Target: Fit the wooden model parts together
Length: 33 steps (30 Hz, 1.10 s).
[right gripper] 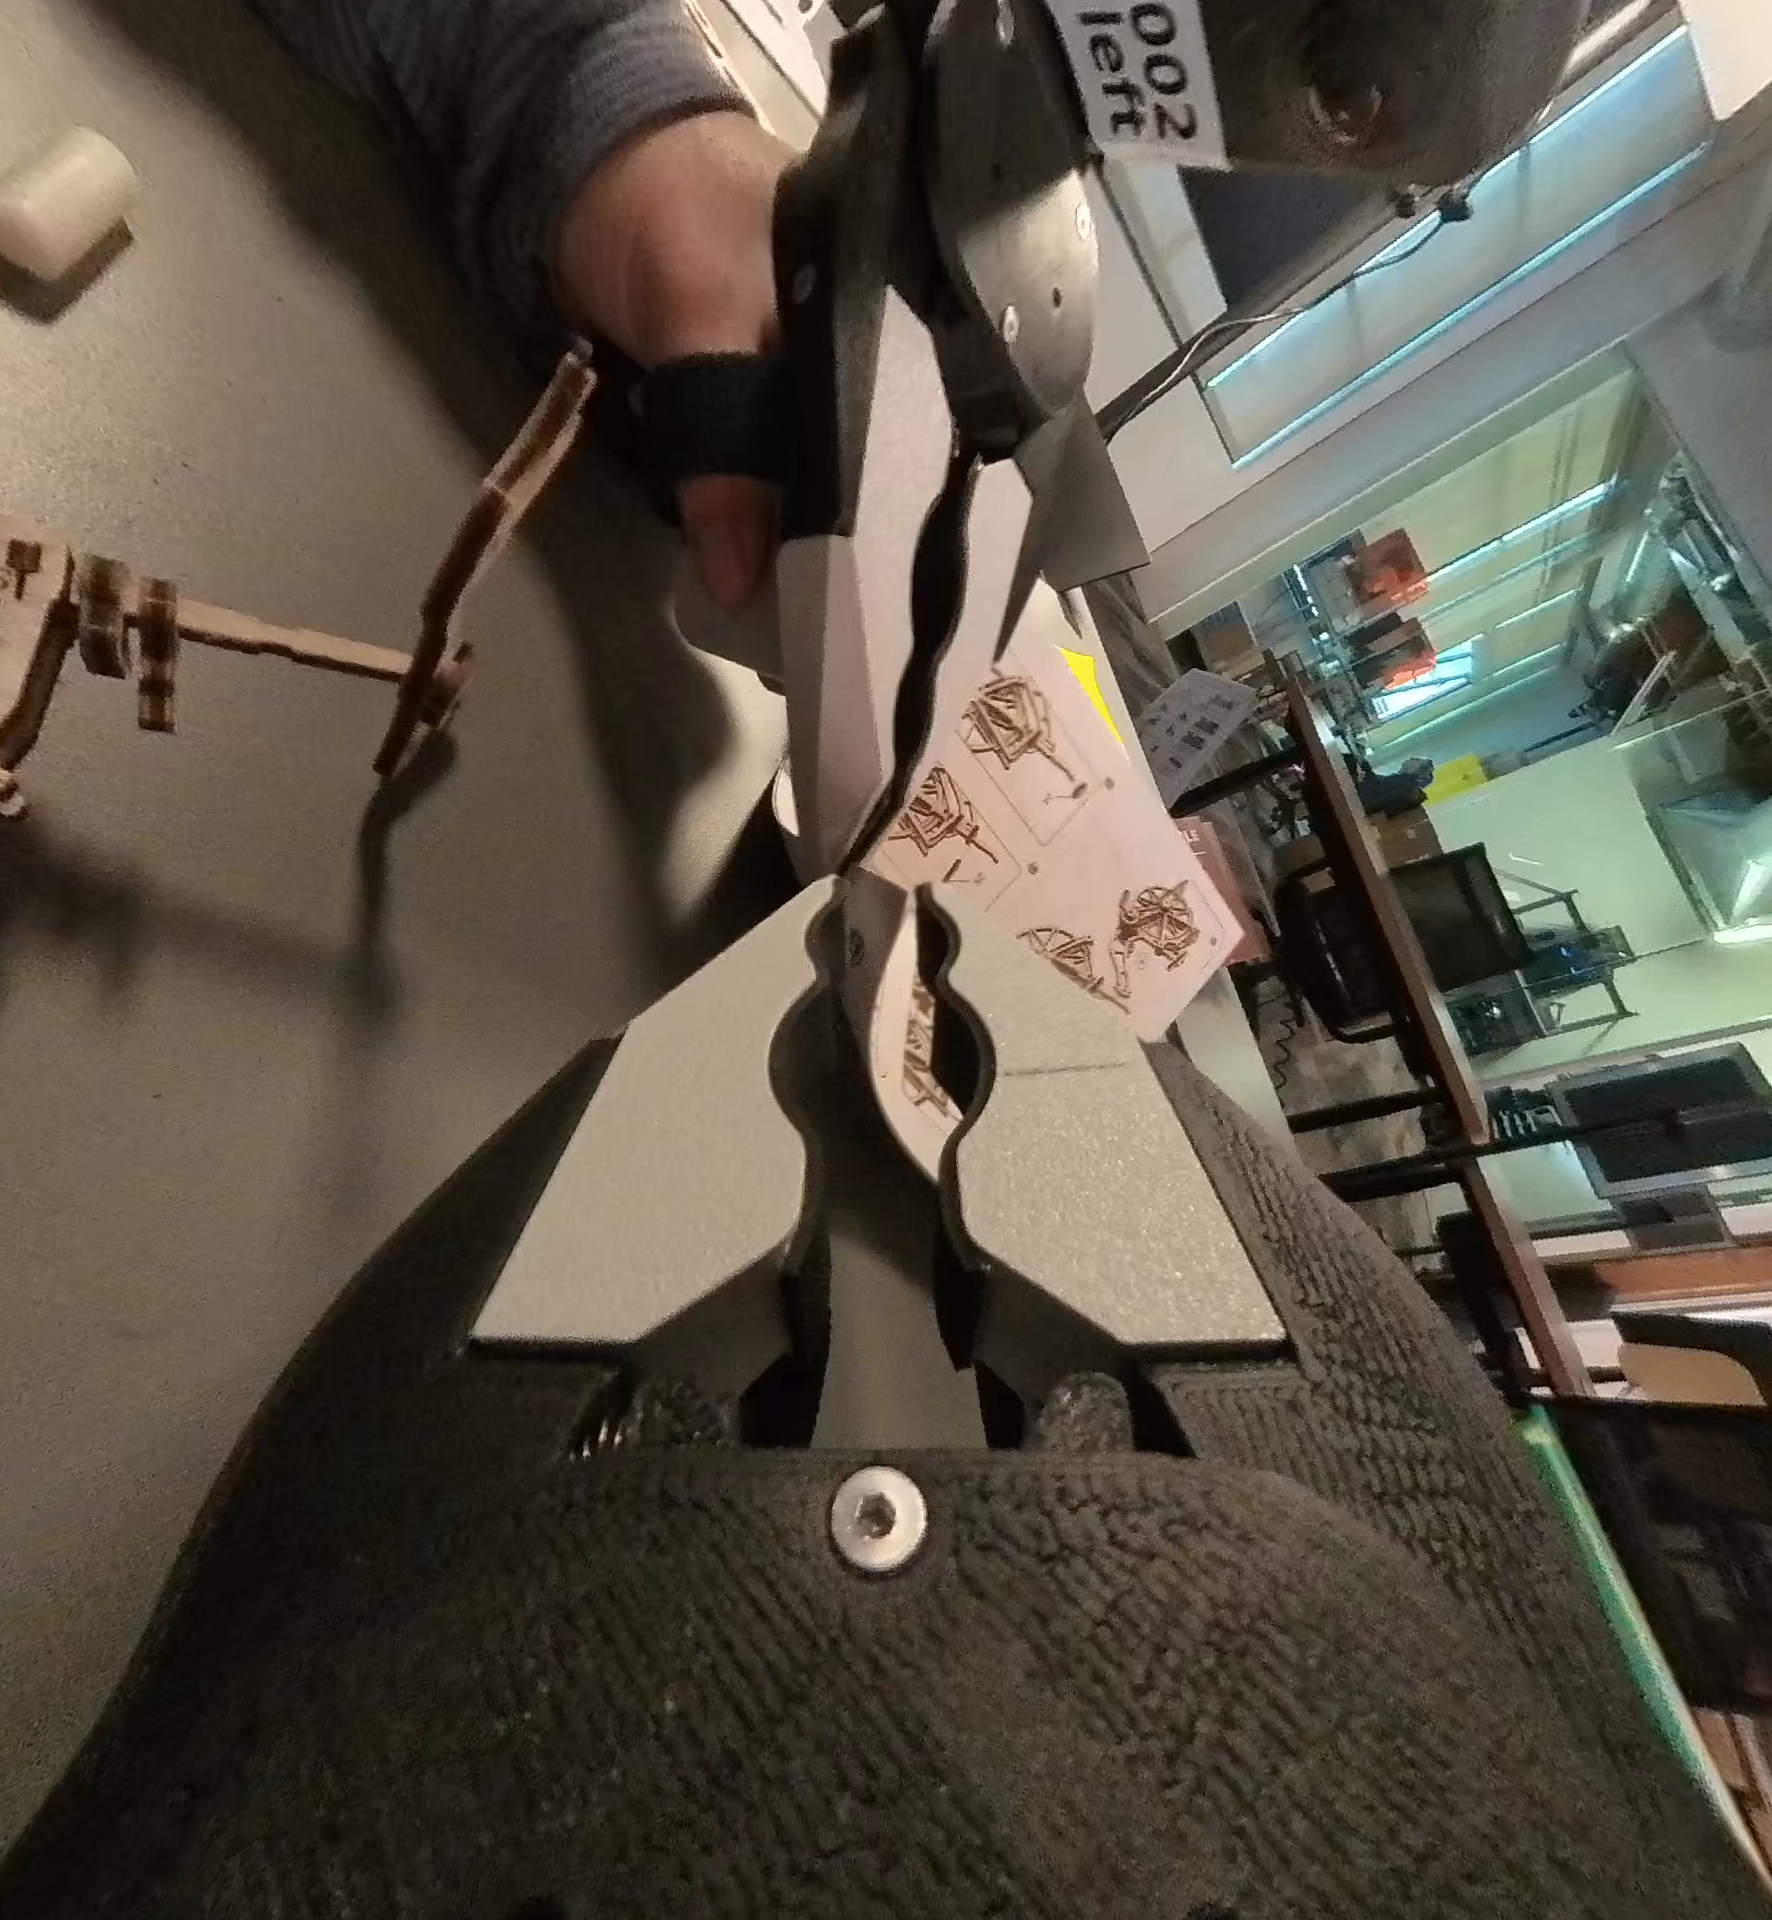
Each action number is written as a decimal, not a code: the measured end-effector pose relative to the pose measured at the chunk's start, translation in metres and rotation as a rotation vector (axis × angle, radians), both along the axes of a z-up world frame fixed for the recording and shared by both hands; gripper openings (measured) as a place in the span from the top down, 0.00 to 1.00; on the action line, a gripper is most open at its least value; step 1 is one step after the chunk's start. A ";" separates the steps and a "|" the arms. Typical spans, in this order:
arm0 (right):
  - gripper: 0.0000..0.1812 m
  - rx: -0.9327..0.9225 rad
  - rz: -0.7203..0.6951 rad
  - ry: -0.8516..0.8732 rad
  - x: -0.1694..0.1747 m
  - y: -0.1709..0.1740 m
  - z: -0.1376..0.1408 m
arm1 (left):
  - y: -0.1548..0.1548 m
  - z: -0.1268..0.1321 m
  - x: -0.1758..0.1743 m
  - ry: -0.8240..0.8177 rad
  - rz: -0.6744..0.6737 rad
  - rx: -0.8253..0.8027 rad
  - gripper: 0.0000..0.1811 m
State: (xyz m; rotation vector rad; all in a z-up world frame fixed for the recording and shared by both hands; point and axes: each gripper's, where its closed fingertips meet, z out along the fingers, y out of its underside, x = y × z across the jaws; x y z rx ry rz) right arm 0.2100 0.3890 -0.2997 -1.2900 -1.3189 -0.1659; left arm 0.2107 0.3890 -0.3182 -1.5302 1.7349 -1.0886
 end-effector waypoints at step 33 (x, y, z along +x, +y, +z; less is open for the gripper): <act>1.00 0.419 0.022 -0.382 -0.007 -0.003 0.006 | -0.007 0.028 -0.003 -0.132 -0.050 -0.305 0.94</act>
